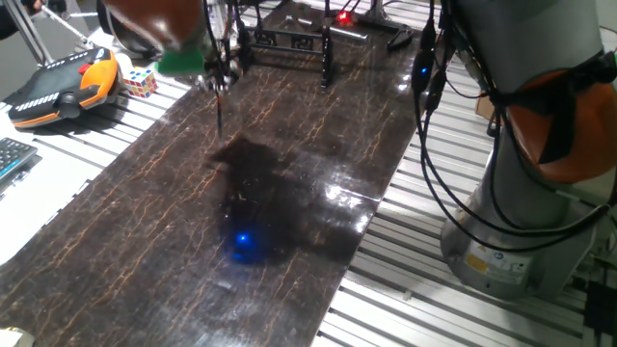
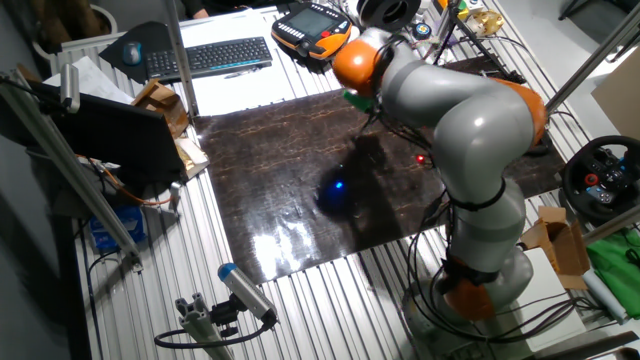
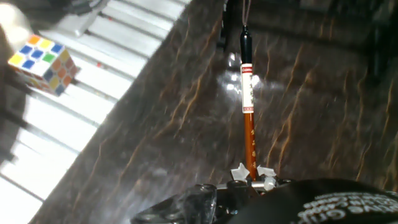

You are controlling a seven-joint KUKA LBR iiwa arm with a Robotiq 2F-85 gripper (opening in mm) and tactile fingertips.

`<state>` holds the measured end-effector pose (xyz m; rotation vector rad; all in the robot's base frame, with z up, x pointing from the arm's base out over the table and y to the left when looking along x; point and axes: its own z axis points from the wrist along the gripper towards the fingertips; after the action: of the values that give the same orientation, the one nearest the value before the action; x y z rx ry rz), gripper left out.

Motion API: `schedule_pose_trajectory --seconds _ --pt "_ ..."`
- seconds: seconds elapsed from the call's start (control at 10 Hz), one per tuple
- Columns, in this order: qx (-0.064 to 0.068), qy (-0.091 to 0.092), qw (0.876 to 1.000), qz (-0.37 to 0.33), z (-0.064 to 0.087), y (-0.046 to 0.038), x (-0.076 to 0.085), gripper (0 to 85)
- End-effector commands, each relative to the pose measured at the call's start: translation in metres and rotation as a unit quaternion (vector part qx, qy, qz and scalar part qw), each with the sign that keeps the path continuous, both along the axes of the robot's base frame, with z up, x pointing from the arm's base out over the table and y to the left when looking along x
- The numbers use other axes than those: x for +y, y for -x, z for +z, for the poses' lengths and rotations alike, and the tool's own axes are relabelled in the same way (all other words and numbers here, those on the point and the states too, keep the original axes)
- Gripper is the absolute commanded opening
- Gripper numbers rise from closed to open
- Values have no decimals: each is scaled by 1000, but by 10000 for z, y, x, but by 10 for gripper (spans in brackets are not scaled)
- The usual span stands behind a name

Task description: Place the brush on the pen rack

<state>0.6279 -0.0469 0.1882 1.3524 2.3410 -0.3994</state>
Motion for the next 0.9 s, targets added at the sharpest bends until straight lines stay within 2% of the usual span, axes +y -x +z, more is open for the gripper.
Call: schedule_pose_trajectory --seconds 0.0,0.2,0.3,0.4,0.6,0.8 --pt "6 2 1000 17 166 14 -216 13" --pt "15 -5 999 36 404 54 -490 10" --pt "19 2 999 44 504 66 -602 10" --pt "18 10 999 45 566 80 -671 10" --pt "11 20 999 40 627 110 -715 10" --pt "3 17 999 28 617 108 -684 10"
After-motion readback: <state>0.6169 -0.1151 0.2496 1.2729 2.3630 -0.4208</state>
